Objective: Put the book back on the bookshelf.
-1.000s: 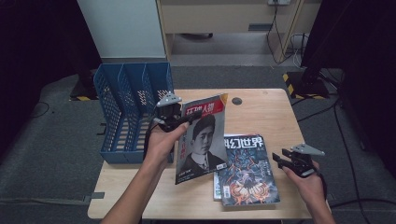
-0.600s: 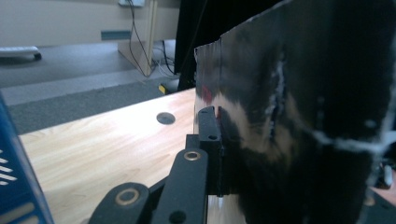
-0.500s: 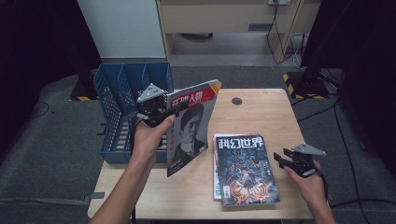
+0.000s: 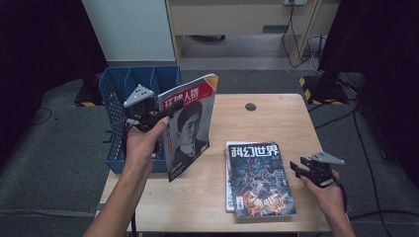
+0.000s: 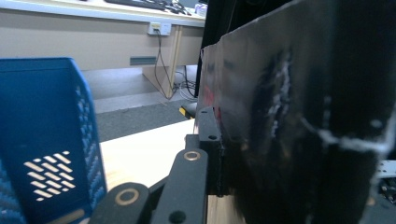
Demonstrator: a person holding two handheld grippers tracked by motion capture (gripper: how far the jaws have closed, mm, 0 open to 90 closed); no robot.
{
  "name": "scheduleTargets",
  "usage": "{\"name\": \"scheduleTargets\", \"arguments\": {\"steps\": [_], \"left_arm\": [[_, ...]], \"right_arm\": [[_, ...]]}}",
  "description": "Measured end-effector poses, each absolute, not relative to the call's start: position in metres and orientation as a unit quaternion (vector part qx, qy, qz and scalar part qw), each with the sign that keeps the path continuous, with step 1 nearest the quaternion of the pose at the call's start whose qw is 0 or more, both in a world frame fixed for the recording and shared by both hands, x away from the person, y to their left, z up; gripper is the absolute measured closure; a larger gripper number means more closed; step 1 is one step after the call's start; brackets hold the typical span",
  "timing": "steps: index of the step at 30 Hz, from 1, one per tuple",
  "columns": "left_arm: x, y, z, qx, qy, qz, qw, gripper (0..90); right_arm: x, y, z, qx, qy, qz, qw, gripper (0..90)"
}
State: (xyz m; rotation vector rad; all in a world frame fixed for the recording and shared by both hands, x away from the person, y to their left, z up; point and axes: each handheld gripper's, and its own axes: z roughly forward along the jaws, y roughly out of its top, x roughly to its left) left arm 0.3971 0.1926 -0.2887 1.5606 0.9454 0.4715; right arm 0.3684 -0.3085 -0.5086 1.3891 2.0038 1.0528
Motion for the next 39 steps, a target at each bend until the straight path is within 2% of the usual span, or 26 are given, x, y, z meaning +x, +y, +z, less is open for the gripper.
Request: {"name": "scheduleTargets", "arguments": {"steps": [25, 39], "left_arm": [[0.379, 0.251, -0.283, 0.628, 0.425, 0.235, 0.609, 85.8], [0.367, 0.294, -0.277, 0.611, 0.448, 0.269, 0.596, 85.8]], "right_arm": [[0.368, -0.311, -0.508, 0.512, 0.730, 0.381, 0.244, 49.5], [0.369, -0.312, -0.509, 0.512, 0.731, 0.378, 0.247, 49.6]]}}
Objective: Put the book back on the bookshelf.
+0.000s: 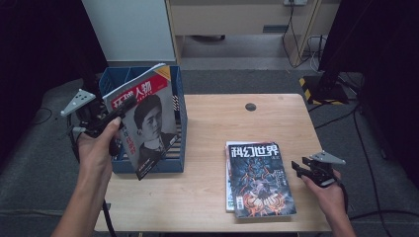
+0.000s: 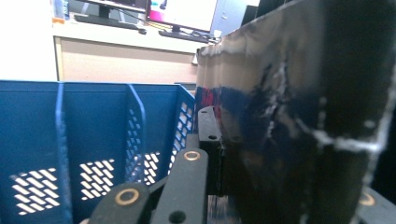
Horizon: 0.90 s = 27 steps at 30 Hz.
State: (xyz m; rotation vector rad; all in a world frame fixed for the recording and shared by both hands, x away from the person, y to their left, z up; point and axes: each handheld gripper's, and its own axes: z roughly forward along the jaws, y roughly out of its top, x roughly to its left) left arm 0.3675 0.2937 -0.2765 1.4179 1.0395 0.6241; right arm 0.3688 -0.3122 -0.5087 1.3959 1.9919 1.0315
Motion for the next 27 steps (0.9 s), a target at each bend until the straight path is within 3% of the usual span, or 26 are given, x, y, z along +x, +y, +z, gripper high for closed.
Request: {"name": "scheduleTargets", "arguments": {"steps": [27], "left_arm": [[0.353, 0.353, -0.263, 0.570, 0.485, 0.302, 0.591, 85.7]], "right_arm": [[0.372, -0.320, -0.521, 0.543, 0.725, 0.345, 0.247, 47.6]]}}
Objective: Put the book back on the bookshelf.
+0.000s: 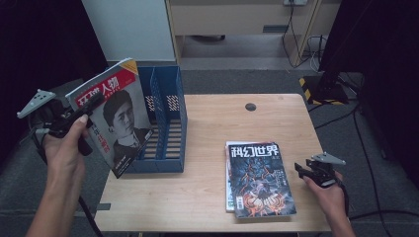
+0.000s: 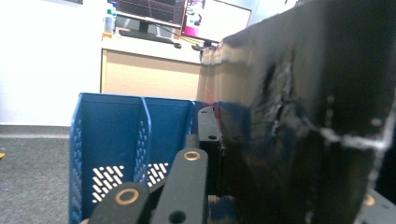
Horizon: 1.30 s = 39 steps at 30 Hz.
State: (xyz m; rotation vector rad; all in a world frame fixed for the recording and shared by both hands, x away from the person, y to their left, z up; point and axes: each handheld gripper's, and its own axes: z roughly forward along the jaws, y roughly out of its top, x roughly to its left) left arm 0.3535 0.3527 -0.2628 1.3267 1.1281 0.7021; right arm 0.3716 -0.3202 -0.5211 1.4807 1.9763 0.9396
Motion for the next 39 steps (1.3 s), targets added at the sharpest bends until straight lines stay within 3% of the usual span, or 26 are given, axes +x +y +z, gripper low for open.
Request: {"name": "scheduleTargets", "arguments": {"steps": [24, 39], "left_arm": [[0.348, 0.383, -0.263, 0.552, 0.502, 0.308, 0.590, 85.5], [0.342, 0.393, -0.263, 0.544, 0.510, 0.318, 0.586, 85.5]], "right_arm": [[0.378, -0.317, -0.537, 0.541, 0.733, 0.334, 0.241, 35.1], [0.378, -0.317, -0.537, 0.539, 0.735, 0.334, 0.240, 34.7]]}}
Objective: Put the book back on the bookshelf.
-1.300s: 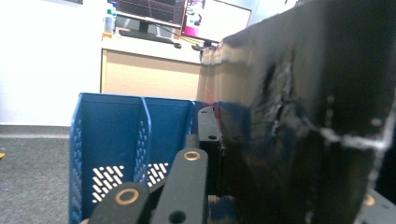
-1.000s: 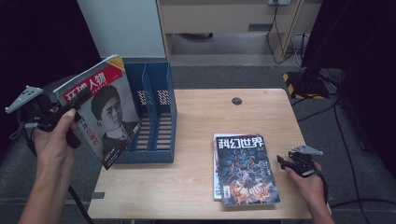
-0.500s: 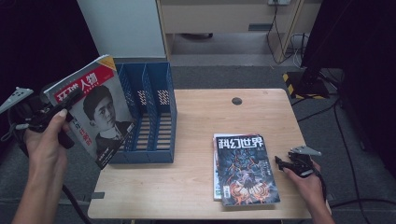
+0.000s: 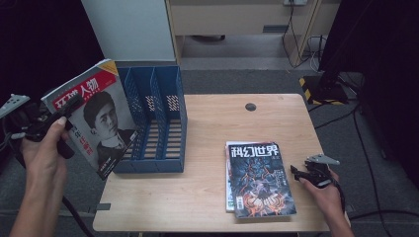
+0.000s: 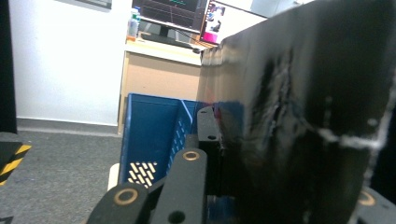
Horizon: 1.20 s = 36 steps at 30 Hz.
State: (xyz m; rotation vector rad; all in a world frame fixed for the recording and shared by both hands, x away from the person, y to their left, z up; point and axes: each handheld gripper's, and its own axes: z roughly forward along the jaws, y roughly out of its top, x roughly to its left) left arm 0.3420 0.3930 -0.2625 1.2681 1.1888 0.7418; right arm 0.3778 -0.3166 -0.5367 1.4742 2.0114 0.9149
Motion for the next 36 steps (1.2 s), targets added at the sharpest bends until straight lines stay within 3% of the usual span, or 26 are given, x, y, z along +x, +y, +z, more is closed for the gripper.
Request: {"name": "scheduleTargets", "arguments": {"steps": [10, 36], "left_arm": [[0.341, 0.403, -0.261, 0.535, 0.518, 0.326, 0.582, 85.4], [0.391, 0.413, -0.291, 0.506, 0.516, 0.358, 0.591, 84.9]], "right_arm": [[0.378, -0.317, -0.537, 0.538, 0.736, 0.334, 0.241, 34.8], [0.377, -0.316, -0.537, 0.536, 0.736, 0.335, 0.241, 35.1]]}}
